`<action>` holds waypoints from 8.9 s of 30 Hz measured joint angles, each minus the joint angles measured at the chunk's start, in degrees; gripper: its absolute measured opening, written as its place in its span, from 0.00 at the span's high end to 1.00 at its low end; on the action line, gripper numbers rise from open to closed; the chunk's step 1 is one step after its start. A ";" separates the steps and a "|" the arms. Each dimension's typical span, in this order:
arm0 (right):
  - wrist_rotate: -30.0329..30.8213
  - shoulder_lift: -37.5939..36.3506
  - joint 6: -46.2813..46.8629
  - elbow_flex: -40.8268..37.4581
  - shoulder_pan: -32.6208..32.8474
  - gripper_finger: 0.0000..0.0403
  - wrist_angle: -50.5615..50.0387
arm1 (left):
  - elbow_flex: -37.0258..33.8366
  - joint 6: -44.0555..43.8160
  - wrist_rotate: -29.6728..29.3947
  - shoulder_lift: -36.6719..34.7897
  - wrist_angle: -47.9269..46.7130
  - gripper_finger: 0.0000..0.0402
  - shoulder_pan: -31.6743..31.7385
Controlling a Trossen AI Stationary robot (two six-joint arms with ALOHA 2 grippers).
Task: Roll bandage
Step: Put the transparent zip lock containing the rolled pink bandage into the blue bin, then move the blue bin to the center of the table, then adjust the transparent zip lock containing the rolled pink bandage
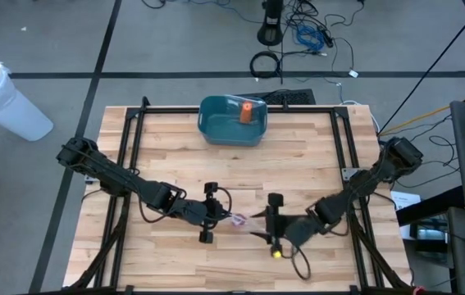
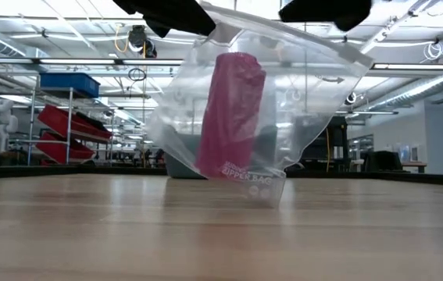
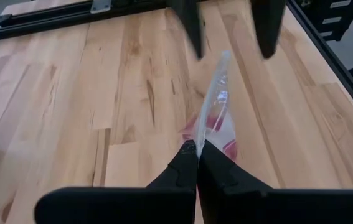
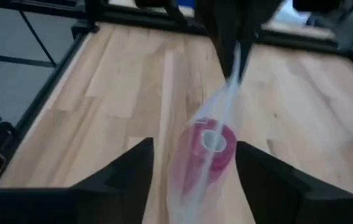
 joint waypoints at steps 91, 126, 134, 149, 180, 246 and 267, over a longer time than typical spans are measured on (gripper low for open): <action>-39.60 16.31 -63.58 25.47 -70.89 0.96 -15.48 | -2.01 12.21 11.78 -4.28 -7.51 0.72 47.20; -49.27 -9.47 -34.95 25.49 -65.04 0.58 -48.32 | 1.33 28.37 15.48 12.26 1.60 0.72 44.94; -49.32 -9.92 -34.81 25.49 -63.94 0.60 -50.11 | 1.42 34.62 8.77 12.13 4.76 0.72 43.41; -49.36 -9.88 -36.27 25.49 -63.94 0.60 -52.71 | 1.42 37.64 8.78 12.13 5.98 0.72 42.22; -49.69 -9.84 -32.72 25.46 -63.75 0.65 -57.95 | 1.31 37.21 13.73 19.59 3.67 0.88 43.91; -31.28 -8.50 4.90 -9.22 -18.22 0.64 -4.51 | 11.61 2.07 -2.08 6.85 -10.20 0.60 7.97; -15.72 -1.25 -5.79 -8.56 -9.19 0.73 -1.21 | 11.54 -1.44 -12.00 2.78 -14.48 0.60 6.43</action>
